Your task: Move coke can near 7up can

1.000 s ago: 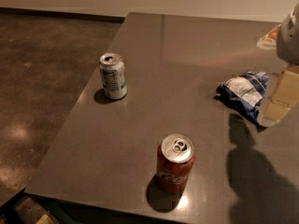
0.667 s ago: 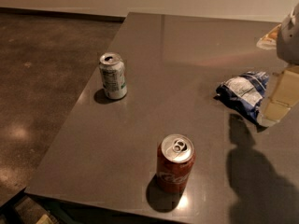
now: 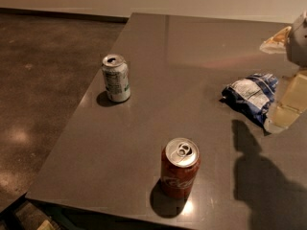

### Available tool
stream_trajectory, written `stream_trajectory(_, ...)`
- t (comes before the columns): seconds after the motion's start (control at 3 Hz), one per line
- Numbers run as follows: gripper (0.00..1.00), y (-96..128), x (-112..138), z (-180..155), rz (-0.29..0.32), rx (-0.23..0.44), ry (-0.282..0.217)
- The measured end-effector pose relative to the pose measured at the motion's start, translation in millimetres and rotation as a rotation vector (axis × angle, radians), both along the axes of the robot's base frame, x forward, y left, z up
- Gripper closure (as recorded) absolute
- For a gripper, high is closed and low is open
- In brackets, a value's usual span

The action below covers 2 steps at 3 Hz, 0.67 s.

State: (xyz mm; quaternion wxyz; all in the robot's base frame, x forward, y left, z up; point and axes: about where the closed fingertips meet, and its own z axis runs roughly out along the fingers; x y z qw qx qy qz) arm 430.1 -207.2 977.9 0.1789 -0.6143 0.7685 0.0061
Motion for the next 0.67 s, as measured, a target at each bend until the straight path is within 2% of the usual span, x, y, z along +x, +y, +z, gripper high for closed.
stream_trajectory(0.33,0.0,24,-15,-4,0.077,0.096,0.01)
stream_trajectory(0.67,0.0,57,-35,-19,0.156,0.183,0.027)
